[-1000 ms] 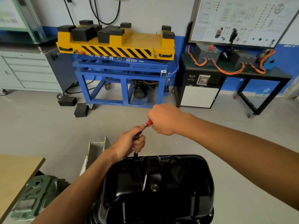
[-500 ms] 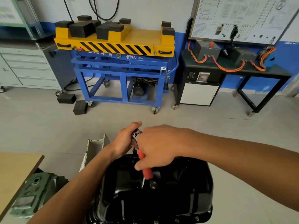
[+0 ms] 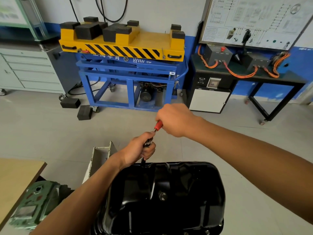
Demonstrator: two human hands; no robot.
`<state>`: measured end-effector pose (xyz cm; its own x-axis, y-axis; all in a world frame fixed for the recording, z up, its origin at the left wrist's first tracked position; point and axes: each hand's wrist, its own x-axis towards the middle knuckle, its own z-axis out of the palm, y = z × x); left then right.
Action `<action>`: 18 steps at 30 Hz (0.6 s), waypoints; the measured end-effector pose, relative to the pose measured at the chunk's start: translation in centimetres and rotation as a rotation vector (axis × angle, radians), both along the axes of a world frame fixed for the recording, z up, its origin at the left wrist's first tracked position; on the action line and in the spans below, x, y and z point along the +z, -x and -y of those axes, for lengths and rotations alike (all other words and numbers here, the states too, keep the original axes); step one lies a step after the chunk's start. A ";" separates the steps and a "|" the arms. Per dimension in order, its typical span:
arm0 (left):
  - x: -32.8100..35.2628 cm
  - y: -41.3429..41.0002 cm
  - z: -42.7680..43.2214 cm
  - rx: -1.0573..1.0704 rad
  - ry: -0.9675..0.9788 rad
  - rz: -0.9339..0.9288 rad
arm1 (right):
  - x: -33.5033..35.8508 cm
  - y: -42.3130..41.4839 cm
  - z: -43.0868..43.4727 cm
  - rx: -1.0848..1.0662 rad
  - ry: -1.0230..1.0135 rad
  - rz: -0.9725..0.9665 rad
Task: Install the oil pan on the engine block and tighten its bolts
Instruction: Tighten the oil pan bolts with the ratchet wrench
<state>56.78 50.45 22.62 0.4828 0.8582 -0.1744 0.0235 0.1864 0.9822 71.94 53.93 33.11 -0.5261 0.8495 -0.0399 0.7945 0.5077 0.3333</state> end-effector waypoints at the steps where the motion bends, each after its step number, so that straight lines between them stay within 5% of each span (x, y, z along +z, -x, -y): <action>1: -0.1 0.1 0.0 0.011 0.007 0.016 | -0.5 0.0 0.1 0.021 -0.016 0.006; 5: -0.3 0.5 -0.3 0.041 0.014 0.053 | -0.9 -1.3 1.2 0.028 0.047 -0.017; 12: -0.5 0.3 -0.5 0.069 -0.008 -0.001 | 2.0 -1.0 5.1 0.039 0.436 0.097; 18: -0.9 0.4 -0.4 0.170 0.054 0.011 | 2.0 1.5 7.7 0.177 0.630 -0.100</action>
<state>56.35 50.90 21.74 0.3333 0.9173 -0.2178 -0.0233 0.2389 0.9708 70.42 46.22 35.12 -0.6827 0.5796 -0.4449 0.6926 0.7073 -0.1414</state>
